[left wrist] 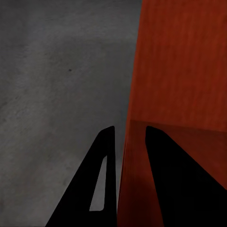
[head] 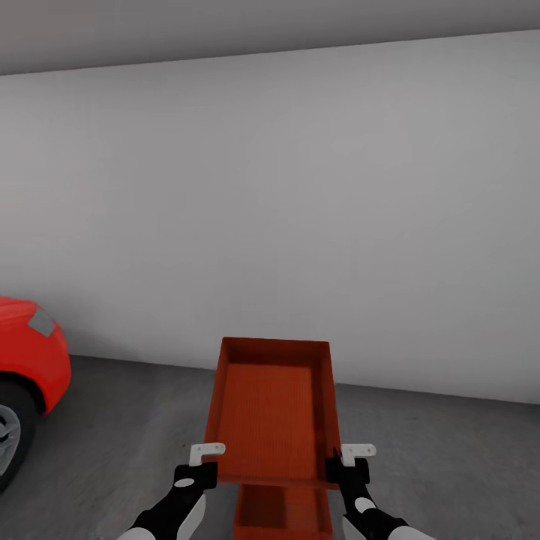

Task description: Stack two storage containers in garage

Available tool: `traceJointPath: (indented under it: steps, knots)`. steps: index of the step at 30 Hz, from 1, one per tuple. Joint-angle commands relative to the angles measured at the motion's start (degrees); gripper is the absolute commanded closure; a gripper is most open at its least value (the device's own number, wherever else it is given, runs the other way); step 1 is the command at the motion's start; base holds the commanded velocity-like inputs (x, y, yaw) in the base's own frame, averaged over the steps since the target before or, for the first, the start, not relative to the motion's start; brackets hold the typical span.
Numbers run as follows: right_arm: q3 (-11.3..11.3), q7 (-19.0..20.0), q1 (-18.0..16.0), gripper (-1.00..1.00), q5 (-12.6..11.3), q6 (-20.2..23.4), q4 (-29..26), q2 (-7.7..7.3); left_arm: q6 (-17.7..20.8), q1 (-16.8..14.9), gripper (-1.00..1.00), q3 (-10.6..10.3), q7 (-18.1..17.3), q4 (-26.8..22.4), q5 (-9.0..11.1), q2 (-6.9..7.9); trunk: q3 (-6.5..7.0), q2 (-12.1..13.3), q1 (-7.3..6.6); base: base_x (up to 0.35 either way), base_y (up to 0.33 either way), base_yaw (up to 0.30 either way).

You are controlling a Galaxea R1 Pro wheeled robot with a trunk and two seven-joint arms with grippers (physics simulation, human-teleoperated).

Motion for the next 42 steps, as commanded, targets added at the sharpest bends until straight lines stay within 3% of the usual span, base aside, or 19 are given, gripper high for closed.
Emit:
traceJointPath:
  steps: [1, 42]
  knots:
    - [0.2, -0.4, -0.1, 1.00, 0.0, -2.3, -0.1, -0.08, 0.2, 0.0, 1.00, -0.8, 0.4, 0.2, 0.9, 0.06, -0.18, -0.1, 0.00, 0.000, 0.000, 0.000]
    - [0.2, -0.4, -0.1, 1.00, 0.3, -2.4, -0.1, -0.08, 0.2, 0.0, 1.00, -0.8, 0.5, 0.2, 0.9, -0.03, -3.99, -0.1, 0.00, 0.000, 0.000, 0.000]
